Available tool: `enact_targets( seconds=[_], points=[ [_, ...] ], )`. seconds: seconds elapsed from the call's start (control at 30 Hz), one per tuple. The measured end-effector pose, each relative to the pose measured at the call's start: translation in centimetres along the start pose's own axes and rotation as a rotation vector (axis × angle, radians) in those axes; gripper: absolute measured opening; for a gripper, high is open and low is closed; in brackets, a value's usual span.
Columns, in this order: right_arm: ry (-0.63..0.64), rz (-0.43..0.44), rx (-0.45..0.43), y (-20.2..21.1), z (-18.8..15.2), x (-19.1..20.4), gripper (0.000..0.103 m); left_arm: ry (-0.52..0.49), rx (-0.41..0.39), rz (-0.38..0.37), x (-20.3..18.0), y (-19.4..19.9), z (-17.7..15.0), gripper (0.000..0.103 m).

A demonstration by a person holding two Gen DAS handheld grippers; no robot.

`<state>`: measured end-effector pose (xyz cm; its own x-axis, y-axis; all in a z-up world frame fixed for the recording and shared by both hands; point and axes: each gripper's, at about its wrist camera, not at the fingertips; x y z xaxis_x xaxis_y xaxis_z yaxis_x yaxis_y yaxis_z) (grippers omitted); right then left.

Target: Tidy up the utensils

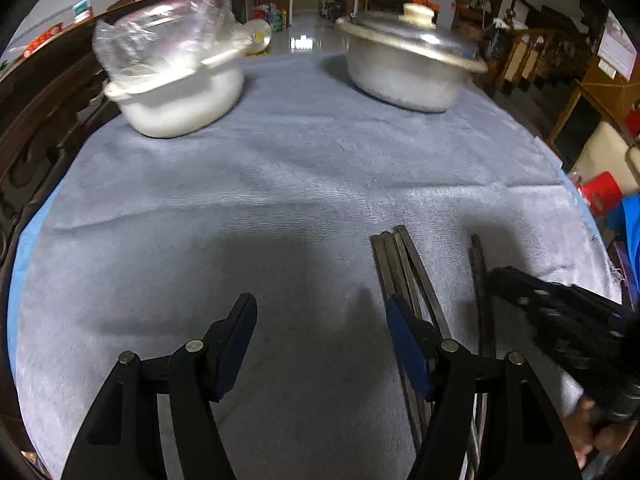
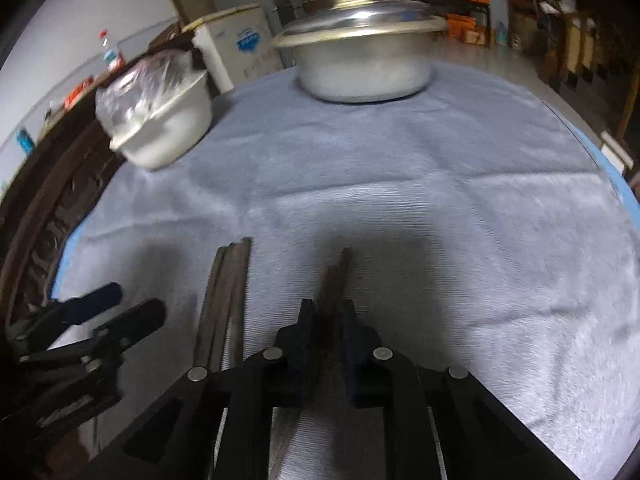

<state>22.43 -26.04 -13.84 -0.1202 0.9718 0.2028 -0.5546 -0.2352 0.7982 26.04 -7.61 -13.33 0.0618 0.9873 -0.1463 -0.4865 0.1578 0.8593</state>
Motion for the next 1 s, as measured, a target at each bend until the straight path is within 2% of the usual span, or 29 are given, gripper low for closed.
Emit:
enact_targets(
  seconds=[0.07,0.17,0.23,0.43,0.6,0.73,0.9,1.0],
  points=[
    [-0.03,0.023,-0.012,0.5,0.0,-0.9,0.014,-0.008,0.018,-0.023,-0.6,-0.8,0.4,0.068],
    [-0.03,0.02,-0.019,1.1,0.1,-1.3,0.014,-0.017,0.037,0.0,-1.0,-2.0,0.8,0.068],
    [-0.032,0.027,-0.016,1.2,0.1,-1.4,0.014,-0.012,0.044,-0.015,-0.8,-2.5,1.1,0.068],
    [-0.042,0.037,-0.013,1.0,-0.2,-1.5,0.014,-0.025,0.038,-0.026,-1.2,-2.9,1.8,0.068],
    [-0.047,0.021,-0.014,1.1,0.0,-1.6,0.014,-0.118,0.023,0.015,-2.3,-3.5,1.6,0.068],
    [-0.062,0.033,0.01,0.8,0.8,-1.9,0.014,-0.16,0.013,-0.007,-1.8,-3.4,1.5,0.067],
    [-0.102,0.043,0.059,-0.6,2.4,-1.8,0.014,-0.22,0.012,-0.024,-1.7,-3.0,1.3,0.039],
    [-0.151,0.056,0.098,-1.6,3.5,-2.0,0.014,-0.243,0.028,-0.036,-1.6,-2.9,1.5,0.027]
  ],
)
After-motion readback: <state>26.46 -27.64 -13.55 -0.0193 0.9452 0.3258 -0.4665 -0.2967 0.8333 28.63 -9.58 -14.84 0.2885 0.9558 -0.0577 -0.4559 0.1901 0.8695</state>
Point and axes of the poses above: each gripper's, at about its wrist camera, not at the fingertips, and y roughly against the way its jaws point, x to its left, z to its top, and after that the axes turned 9 degrees about y, right-handed
